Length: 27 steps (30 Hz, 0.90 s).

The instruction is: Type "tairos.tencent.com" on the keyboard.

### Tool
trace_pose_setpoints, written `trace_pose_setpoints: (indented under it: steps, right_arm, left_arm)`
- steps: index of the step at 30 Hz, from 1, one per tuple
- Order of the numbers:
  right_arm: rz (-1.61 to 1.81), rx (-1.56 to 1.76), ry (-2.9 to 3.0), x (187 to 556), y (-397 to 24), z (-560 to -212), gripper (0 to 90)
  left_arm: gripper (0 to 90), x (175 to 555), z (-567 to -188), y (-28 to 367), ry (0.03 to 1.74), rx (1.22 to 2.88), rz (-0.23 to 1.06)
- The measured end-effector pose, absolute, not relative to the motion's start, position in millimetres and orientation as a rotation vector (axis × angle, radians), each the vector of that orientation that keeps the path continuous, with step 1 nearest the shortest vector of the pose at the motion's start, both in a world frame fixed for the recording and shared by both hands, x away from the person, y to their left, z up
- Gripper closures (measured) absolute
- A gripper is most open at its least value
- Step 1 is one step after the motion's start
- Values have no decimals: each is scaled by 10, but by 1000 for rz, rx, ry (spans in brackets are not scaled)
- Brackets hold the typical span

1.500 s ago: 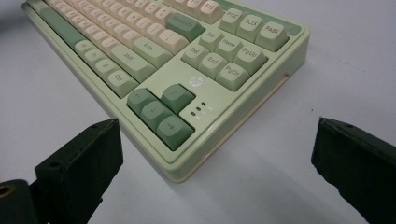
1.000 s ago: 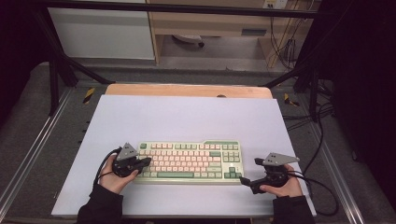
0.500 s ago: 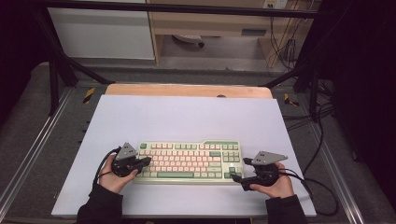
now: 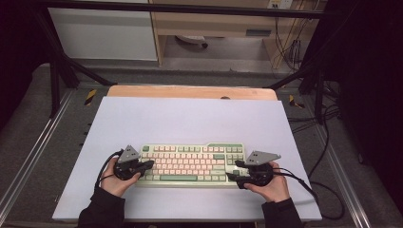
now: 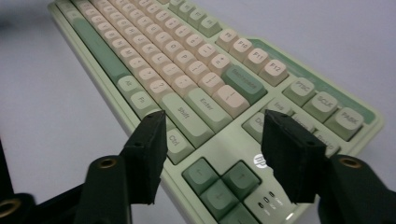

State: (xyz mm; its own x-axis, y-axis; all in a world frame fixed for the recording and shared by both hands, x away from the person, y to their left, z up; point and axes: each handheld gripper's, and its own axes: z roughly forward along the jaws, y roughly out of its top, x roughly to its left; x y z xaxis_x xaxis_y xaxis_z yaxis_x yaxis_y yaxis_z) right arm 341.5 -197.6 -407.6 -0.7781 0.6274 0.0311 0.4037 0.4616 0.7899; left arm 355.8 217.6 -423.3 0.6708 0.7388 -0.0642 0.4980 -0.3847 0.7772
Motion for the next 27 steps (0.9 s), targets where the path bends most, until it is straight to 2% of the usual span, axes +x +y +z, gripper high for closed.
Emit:
trace_pose_setpoints:
  steps: [13, 14, 23, 27]
  right_arm:
    - [1217, 897, 2486, 3448, -1760, -4045, 664]
    - [1222, 903, 2484, 3457, -1725, -4038, 702]
    - [1238, 933, 2463, 3504, -1601, -4045, 801]
    - [1253, 935, 2433, 3537, -1538, -4054, 871]
  left_arm:
    - [900, 3558, -4226, 2181, 952, 2061, 373]
    - [900, 3558, -4225, 2182, 953, 2061, 372]
    - [900, 3558, -4230, 2174, 952, 2063, 371]
    - [900, 3558, -4232, 2176, 952, 2062, 372]
